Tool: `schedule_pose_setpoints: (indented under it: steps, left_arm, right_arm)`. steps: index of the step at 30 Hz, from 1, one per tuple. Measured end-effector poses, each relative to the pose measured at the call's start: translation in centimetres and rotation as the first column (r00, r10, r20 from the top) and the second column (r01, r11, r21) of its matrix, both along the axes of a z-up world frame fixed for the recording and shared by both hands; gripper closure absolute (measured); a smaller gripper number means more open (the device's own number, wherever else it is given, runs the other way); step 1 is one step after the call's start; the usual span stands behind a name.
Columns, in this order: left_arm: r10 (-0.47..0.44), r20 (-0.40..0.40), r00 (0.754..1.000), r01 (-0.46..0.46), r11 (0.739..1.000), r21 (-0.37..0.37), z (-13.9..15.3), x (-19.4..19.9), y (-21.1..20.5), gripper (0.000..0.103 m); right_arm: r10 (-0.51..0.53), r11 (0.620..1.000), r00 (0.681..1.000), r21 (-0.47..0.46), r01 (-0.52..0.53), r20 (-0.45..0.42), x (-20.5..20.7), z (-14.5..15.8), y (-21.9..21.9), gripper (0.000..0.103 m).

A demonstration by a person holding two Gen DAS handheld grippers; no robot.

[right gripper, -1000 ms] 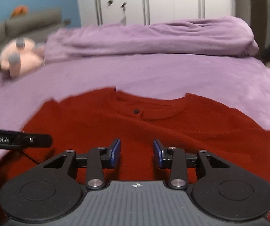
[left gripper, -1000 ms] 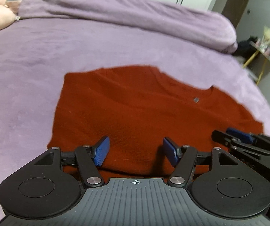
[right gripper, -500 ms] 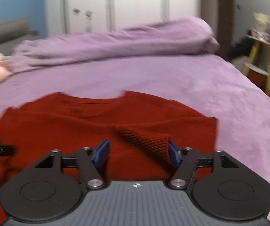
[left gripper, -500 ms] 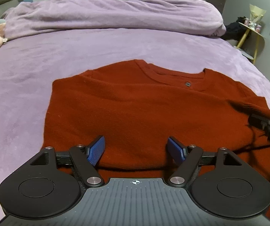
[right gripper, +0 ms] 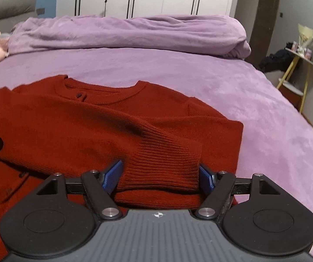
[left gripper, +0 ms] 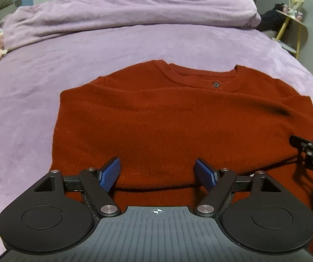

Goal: Fold small clothes

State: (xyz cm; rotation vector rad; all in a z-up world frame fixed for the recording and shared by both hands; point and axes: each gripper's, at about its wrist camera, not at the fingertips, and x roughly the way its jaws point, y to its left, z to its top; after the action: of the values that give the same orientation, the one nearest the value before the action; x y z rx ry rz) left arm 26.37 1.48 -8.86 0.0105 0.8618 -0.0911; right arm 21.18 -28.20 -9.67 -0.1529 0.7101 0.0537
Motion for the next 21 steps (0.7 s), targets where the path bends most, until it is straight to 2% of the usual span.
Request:
schedule_pose_setpoints:
  steps: [3, 7, 11, 12, 14, 15, 16, 19, 21]
  left_arm:
    - [-0.003, -0.01, 1.0, 0.003, 1.0, 0.01, 0.0, 0.1, -0.1, 0.021]
    - [-0.019, -0.024, 1.0, 0.02, 0.998, 0.052, 0.3, 0.0, -0.1, 0.02]
    - [-0.012, -0.022, 1.0, 0.014, 0.995, 0.096, 0.7, -1.5, 0.5, 0.02]
    - [-0.008, -0.023, 1.0, 0.011, 0.994, 0.107, 1.0, -2.5, 0.8, 0.02]
    - [-0.031, -0.021, 0.999, 0.033, 0.997, 0.064, 1.6, -4.8, 1.8, 0.02]
    - [-0.052, -0.014, 0.999, 0.053, 0.998, 0.023, 2.0, -6.5, 2.6, 0.02]
    - [-0.068, -0.014, 0.998, 0.068, 0.998, -0.015, 2.2, -8.3, 3.6, 0.02]
    - [-0.053, -0.058, 0.997, 0.05, 0.997, -0.06, 2.2, -13.2, 6.5, 0.02]
    - [-0.016, -0.097, 0.995, 0.008, 0.997, -0.079, 2.0, -16.4, 8.3, 0.023]
  right_arm:
    - [-0.013, 0.999, 1.0, -0.033, 0.013, -0.01, 0.1, 0.2, -0.3, 0.018]
    - [-0.055, 0.998, 0.998, 0.018, 0.056, -0.031, -0.6, 0.8, -1.7, 0.016]
    - [-0.098, 0.994, 0.992, -0.05, 0.094, -0.08, -3.0, 1.0, -2.5, 0.014]
    - [-0.098, 0.995, 0.991, -0.014, 0.097, -0.094, -4.2, 1.2, -3.1, 0.014]
    - [-0.072, 0.985, 0.99, 0.149, 0.089, -0.117, -7.6, 2.0, -5.0, 0.011]
    - [-0.055, 0.966, 0.99, 0.242, 0.086, -0.132, -9.5, 2.3, -6.1, 0.005]
    - [-0.043, 0.943, 0.988, 0.322, 0.089, -0.145, -11.6, 2.6, -7.1, 0.004]
    - [-0.047, 0.881, 0.98, 0.455, 0.132, -0.195, -16.5, 2.9, -9.7, 0.004]
    - [-0.065, 0.822, 0.963, 0.533, 0.2, -0.261, -19.0, 2.6, -11.3, 0.006]
